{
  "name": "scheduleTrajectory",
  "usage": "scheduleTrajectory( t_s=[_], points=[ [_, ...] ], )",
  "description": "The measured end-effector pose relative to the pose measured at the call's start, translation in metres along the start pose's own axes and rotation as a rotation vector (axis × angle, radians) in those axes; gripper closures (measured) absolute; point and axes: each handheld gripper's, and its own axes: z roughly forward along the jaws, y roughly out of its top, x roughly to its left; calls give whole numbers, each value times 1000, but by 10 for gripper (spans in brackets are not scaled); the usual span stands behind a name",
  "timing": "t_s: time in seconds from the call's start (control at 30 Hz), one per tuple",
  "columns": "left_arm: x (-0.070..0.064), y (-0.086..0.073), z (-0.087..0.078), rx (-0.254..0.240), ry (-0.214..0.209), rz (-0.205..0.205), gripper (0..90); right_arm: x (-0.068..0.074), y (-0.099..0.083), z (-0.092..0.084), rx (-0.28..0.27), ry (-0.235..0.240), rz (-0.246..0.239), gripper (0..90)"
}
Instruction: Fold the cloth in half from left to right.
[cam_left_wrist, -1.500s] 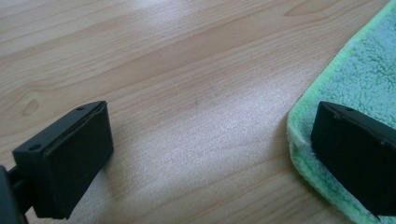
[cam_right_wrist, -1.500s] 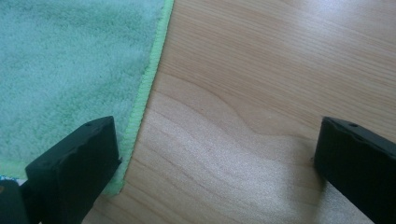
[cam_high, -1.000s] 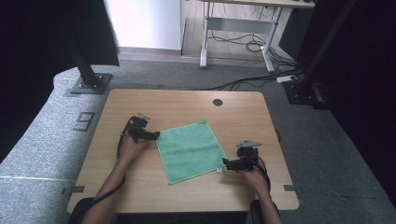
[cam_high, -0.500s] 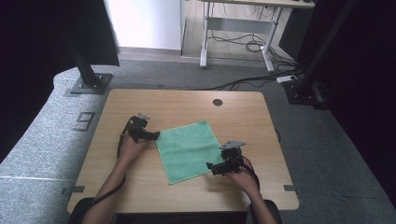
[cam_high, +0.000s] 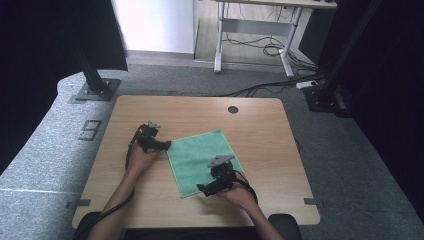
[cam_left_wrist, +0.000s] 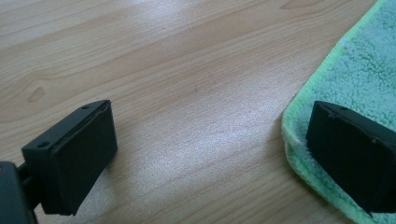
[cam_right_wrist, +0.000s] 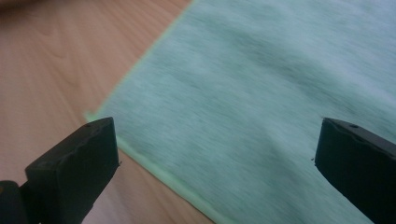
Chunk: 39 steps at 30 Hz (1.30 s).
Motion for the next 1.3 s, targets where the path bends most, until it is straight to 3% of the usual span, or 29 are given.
scheduleTrajectory(
  t_s=[0.17, 0.37, 0.57, 0.77, 0.93, 1.0, 1.03, 1.13, 1.3],
  points=[
    [0, 0, 0, -2, 0, -3, 21, 19, 10, 10, -3, 51, -36, 1],
    [0, 0, 0, 1, -1, -2, 21, 43, 17, 25, 25, 88, -94, 71],
    [0, 0, 0, 0, -1, -2, 21, 58, 21, 28, 41, 109, -125, 219],
    [0, 0, 0, 0, -1, -2, 21, 66, 19, 34, 70, 162, -155, 422],
    [0, 0, 0, -2, -2, -1, 22, 70, 16, 43, 121, 129, -201, 480],
    [-1, 0, -1, -7, -8, 6, 38, 70, 15, 43, 111, 105, -224, 554],
    [-1, -1, -1, -14, -14, 11, 56, 70, 15, 42, 112, 94, -240, 579],
    [-3, -2, -3, -34, -35, 33, 130, 68, 16, 43, 107, 87, -224, 656],
    [-9, -5, -8, -69, -94, 87, 418, 63, 16, 44, 94, 70, -204, 829]
  ],
)
